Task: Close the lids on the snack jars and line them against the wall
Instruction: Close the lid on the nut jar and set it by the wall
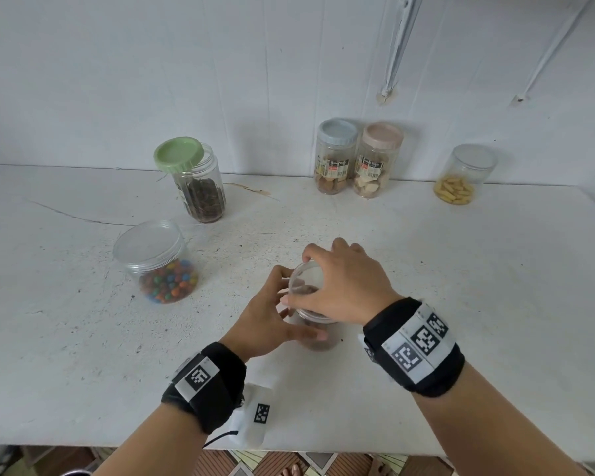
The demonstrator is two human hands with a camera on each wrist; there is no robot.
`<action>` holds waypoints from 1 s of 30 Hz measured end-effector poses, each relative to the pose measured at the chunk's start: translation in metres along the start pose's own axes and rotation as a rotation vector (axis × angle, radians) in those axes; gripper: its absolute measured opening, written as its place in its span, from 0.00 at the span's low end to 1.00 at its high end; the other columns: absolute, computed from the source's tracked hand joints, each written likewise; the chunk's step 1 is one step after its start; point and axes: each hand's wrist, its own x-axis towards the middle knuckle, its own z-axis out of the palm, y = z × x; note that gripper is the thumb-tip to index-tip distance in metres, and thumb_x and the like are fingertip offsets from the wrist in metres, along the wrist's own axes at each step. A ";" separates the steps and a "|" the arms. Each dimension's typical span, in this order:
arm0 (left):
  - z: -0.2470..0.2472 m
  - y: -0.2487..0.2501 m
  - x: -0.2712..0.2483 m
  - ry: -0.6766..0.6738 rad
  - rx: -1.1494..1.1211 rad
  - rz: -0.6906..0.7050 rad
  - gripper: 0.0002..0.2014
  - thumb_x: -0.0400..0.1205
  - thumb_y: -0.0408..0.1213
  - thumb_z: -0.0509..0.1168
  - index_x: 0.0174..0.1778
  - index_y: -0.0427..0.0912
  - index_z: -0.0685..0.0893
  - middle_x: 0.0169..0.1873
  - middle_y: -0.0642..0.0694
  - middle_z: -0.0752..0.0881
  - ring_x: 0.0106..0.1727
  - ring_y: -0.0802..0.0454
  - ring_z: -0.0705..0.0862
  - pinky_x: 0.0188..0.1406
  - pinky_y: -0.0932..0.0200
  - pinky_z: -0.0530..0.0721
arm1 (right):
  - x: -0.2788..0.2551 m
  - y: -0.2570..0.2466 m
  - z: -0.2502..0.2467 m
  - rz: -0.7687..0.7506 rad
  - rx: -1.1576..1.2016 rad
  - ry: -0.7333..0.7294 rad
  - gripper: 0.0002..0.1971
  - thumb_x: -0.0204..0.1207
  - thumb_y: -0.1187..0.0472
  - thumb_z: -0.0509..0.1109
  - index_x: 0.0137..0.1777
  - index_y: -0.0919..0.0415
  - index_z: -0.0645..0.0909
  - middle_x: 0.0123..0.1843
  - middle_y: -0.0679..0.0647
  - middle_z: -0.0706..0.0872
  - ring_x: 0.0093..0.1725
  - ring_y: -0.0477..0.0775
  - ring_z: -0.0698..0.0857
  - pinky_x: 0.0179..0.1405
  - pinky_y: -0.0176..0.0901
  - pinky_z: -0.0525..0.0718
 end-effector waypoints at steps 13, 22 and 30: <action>0.008 -0.002 0.012 0.087 0.006 0.033 0.39 0.65 0.30 0.88 0.68 0.47 0.75 0.63 0.52 0.85 0.62 0.55 0.86 0.50 0.64 0.89 | 0.003 -0.014 0.009 -0.035 -0.034 -0.026 0.24 0.80 0.43 0.68 0.76 0.40 0.74 0.77 0.57 0.73 0.75 0.65 0.73 0.72 0.61 0.73; 0.008 -0.004 0.014 0.071 -0.026 0.045 0.38 0.63 0.32 0.89 0.62 0.53 0.76 0.59 0.51 0.88 0.57 0.65 0.87 0.53 0.64 0.89 | -0.002 -0.006 -0.001 0.071 -0.146 -0.042 0.42 0.75 0.22 0.58 0.85 0.42 0.64 0.76 0.58 0.74 0.74 0.66 0.74 0.66 0.60 0.75; 0.008 -0.003 0.016 0.054 0.009 0.029 0.41 0.59 0.38 0.91 0.63 0.51 0.76 0.63 0.53 0.86 0.63 0.59 0.86 0.57 0.64 0.89 | 0.010 0.008 -0.026 -0.144 -0.002 -0.312 0.38 0.69 0.51 0.80 0.80 0.35 0.70 0.76 0.56 0.71 0.75 0.63 0.70 0.69 0.59 0.80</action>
